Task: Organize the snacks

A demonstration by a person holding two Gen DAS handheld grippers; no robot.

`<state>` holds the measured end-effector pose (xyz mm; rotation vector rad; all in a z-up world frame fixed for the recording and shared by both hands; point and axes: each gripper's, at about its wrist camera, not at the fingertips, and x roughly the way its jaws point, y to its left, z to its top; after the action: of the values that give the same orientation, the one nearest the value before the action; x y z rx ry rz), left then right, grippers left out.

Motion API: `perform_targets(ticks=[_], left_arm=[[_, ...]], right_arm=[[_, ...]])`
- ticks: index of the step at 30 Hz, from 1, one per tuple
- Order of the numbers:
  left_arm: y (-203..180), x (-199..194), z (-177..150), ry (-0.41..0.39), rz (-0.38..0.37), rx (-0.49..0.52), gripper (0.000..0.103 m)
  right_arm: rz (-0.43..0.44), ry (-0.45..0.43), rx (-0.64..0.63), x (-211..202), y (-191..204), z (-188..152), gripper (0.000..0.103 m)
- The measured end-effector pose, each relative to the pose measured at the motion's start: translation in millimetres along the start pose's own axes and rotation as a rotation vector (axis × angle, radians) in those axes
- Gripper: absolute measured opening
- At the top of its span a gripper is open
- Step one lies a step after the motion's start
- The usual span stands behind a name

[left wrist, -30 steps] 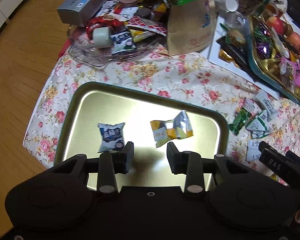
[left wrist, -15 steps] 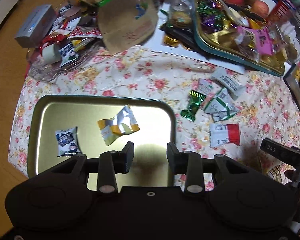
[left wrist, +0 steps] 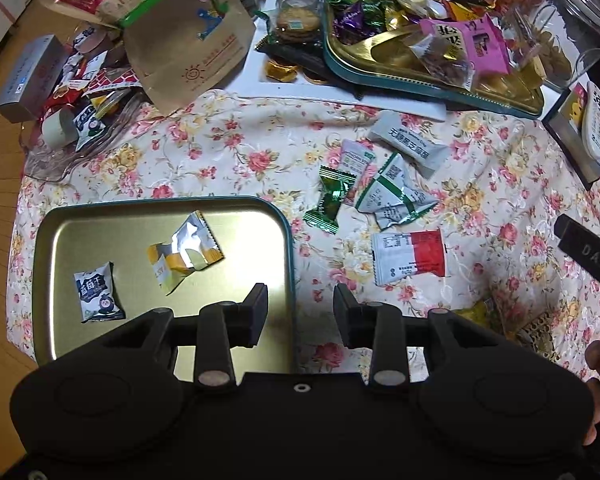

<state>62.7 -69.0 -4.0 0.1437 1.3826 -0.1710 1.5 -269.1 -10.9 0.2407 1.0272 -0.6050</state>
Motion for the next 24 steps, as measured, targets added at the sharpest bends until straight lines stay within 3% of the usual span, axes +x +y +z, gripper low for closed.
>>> perform_targets(ticks=[5,9,17,21,24], left_arm=[[-2,-1,-1,-0.002,0.001,0.004,0.044],[-1,-1,0,-0.002,-0.001,0.001,0.044],[-1,-2,-1,-0.003,-0.012,0.005,0.044],[3,-5,0,-0.004,-0.027,0.001,0.044],[11,-9,2,-0.014,-0.034,-0.024,0.044]], right_arm=[[0.005,-0.010,0.140,-7,-14,2,0.080],[0.105,0.059,0.128,-2,-17,7,0.075],[0.205,0.146,0.136,11,-13,3,0.074],[0.171,0.120,0.172,9,-12,2,0.076],[0.167,0.171,0.170,16,-12,7,0.076]])
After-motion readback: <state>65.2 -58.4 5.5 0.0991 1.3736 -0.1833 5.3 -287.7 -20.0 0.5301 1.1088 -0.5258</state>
